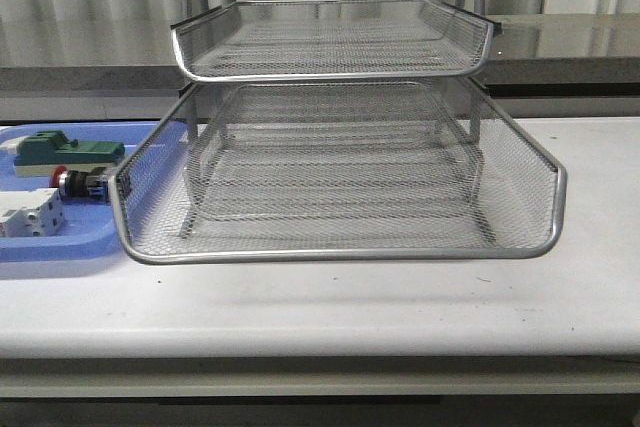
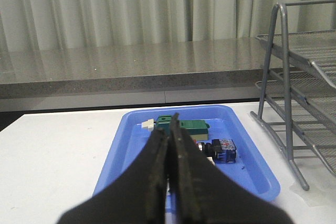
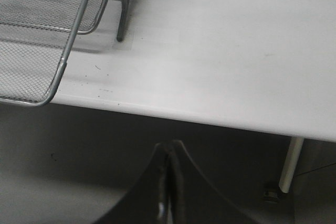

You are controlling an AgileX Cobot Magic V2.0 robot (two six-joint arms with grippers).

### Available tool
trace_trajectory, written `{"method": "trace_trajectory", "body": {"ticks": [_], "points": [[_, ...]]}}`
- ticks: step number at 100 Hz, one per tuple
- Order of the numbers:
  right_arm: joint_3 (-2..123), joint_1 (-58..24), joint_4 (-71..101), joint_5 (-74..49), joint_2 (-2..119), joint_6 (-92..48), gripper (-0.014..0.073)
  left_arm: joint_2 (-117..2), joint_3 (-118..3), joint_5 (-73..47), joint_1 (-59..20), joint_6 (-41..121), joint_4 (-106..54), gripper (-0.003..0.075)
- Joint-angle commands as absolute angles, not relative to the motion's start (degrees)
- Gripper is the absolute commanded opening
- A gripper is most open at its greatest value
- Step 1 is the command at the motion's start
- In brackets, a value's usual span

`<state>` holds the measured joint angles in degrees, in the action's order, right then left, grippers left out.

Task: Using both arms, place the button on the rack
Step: 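Release the pulled-out tier and withdraw the right gripper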

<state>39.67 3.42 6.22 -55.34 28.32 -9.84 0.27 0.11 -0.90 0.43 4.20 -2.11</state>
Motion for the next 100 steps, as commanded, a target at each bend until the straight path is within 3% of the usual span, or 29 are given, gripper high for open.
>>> {"method": "trace_trajectory", "body": {"ticks": [1, 46, 67, 100], "points": [[41.1, 3.8, 6.1, -52.4, 28.5, -9.8, -0.0071, 2.1, 2.5, 3.4, 0.6, 3.8, -2.2, -0.0020], [41.1, 3.8, 6.1, -52.4, 28.5, -9.8, -0.0071, 2.1, 2.5, 3.4, 0.6, 3.8, -2.2, -0.0020], [41.1, 3.8, 6.1, -52.5, 28.5, -9.8, -0.0071, 2.1, 2.5, 11.3, 0.6, 3.8, -2.2, -0.0020], [41.1, 3.8, 6.1, -52.5, 28.5, -9.8, -0.0071, 2.1, 2.5, 12.7, 0.6, 3.8, -2.2, -0.0020]]}}
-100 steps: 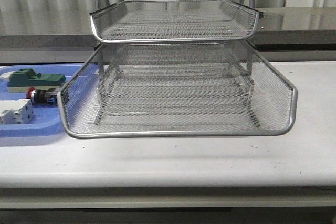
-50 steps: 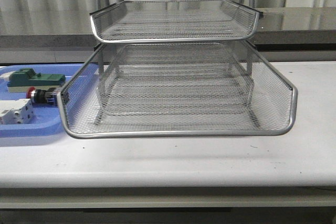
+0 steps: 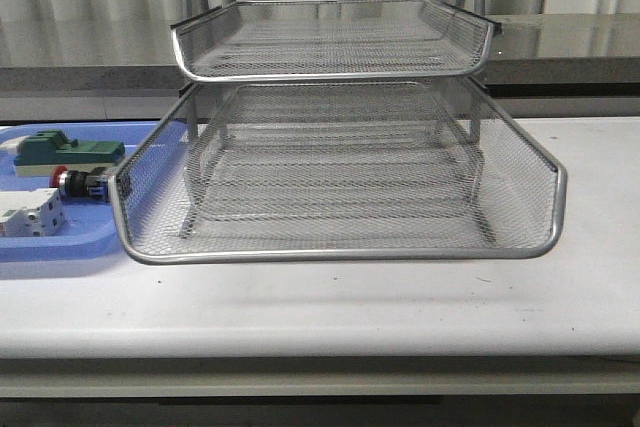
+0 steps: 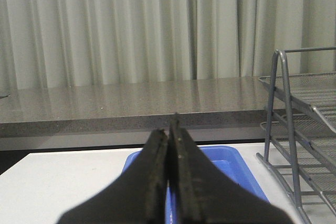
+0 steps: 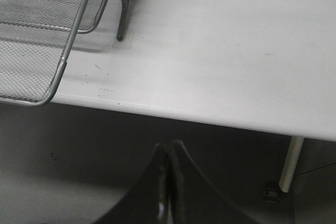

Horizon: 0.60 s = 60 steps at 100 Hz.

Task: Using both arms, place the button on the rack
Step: 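Release the pulled-out tier and withdraw the right gripper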

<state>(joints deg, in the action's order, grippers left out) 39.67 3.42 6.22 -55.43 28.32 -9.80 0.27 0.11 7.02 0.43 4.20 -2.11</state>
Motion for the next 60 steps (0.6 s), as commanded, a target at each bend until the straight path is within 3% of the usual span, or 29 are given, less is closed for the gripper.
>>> {"method": "trace_trajectory", "body": {"ticks": [1, 22, 60], "points": [[41.1, 3.8, 6.1, -52.5, 28.5, -9.8, -0.0071, 2.1, 2.5, 12.7, 0.6, 3.8, -2.2, -0.0020], [41.1, 3.8, 6.1, -52.5, 28.5, -9.8, -0.0071, 1.6, -2.3, 10.2, 0.6, 3.8, -2.8, -0.0020], [41.1, 3.8, 6.1, -52.5, 28.5, -9.8, -0.0071, -18.0, -34.4, -19.5, 0.6, 4.3, -2.1, -0.0020]]}}
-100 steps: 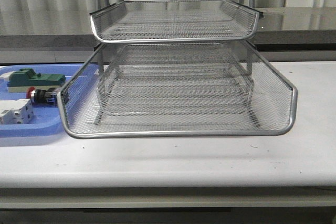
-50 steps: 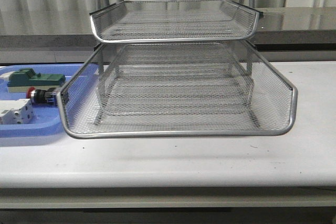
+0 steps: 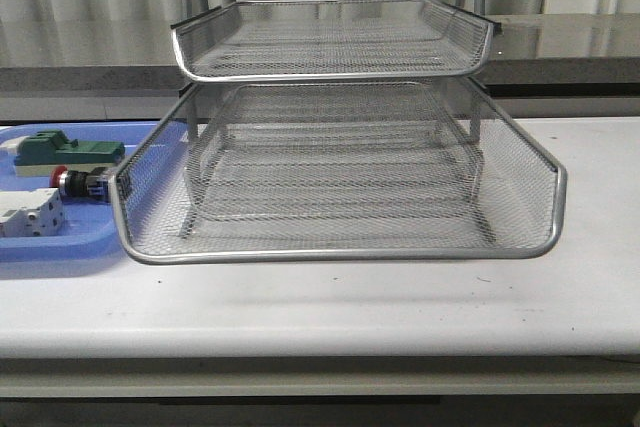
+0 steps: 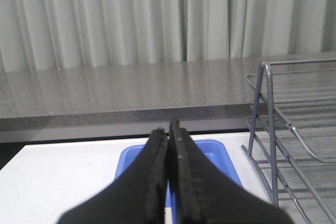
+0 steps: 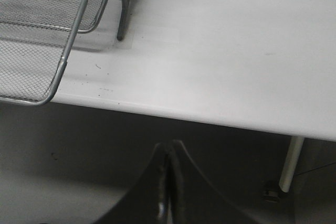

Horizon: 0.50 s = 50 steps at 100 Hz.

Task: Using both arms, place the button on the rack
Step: 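Release the pulled-out tier and withdraw the right gripper, then lower the left gripper over the red button in the blue tray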

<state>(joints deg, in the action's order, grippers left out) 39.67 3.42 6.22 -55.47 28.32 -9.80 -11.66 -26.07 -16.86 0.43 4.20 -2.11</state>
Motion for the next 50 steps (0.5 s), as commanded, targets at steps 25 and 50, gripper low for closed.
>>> {"method": "trace_trajectory", "body": {"ticks": [25, 50], "points": [[41.1, 3.8, 6.1, -52.5, 28.5, -9.8, -0.0071, -36.2, -51.6, -37.3, 0.6, 6.6, -2.1, -0.0020], [41.1, 3.8, 6.2, -52.5, 28.5, -9.8, -0.0071, -52.2, -60.3, -47.6, 0.6, 9.4, -2.3, -0.0020]]}}
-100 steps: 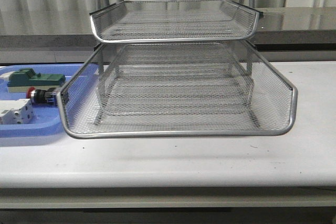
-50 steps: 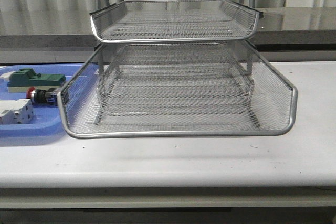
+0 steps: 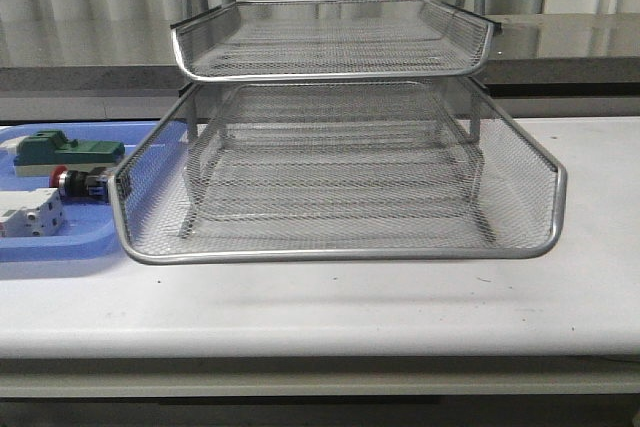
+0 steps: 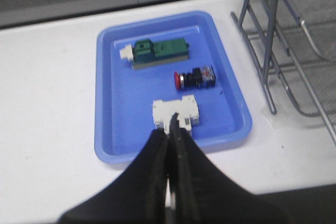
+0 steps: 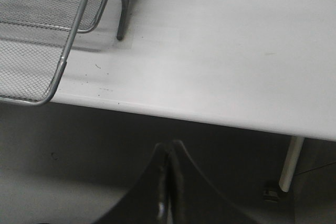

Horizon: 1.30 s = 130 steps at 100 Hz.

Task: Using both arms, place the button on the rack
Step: 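Lower the left gripper over the red button in the blue tray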

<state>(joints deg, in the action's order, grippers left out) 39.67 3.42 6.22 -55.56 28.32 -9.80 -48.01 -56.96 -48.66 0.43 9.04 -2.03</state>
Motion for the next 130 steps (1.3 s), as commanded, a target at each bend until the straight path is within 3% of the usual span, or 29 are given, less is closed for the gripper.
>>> {"method": "trace_trajectory", "body": {"ticks": [1, 20, 27, 34, 49, 58, 97, 130], "points": [[41.1, 3.8, 6.2, -52.5, 28.5, -9.8, -0.0071, -53.0, -60.4, -47.6, 0.6, 9.4, -2.3, -0.0020], [41.1, 3.8, 6.2, -52.5, 28.5, -9.8, -0.0071, -61.3, -61.8, -47.7, 0.6, 9.4, -2.3, -0.0013], [41.1, 3.8, 6.2, -52.5, 28.5, -9.8, -0.0071, -63.2, -61.9, -47.7, 0.6, 11.1, -2.8, 0.0040], [41.1, 3.8, 6.2, -52.5, 28.5, -9.8, -0.0071, -64.5, -61.9, -47.7, 0.6, 13.4, -3.7, 0.0170], [41.1, 3.8, 6.3, -52.5, 28.5, -9.8, -0.0071, -65.5, -61.9, -47.6, 0.6, 13.5, -3.9, 0.0601], [41.1, 3.8, 6.3, -52.5, 28.5, -9.8, -0.0071, -65.7, -61.9, -47.0, 0.6, 13.5, -3.9, 0.0718], [41.1, 3.8, 6.2, -52.7, 28.5, -9.8, -0.0071, -70.8, -64.7, -44.8, 0.6, 13.9, -6.8, 0.0656], [41.1, 3.8, 6.2, -52.7, 28.5, -9.8, -0.0071, -88.9, -84.1, -49.2, -3.3, 33.0, -6.9, 0.0654]]}}
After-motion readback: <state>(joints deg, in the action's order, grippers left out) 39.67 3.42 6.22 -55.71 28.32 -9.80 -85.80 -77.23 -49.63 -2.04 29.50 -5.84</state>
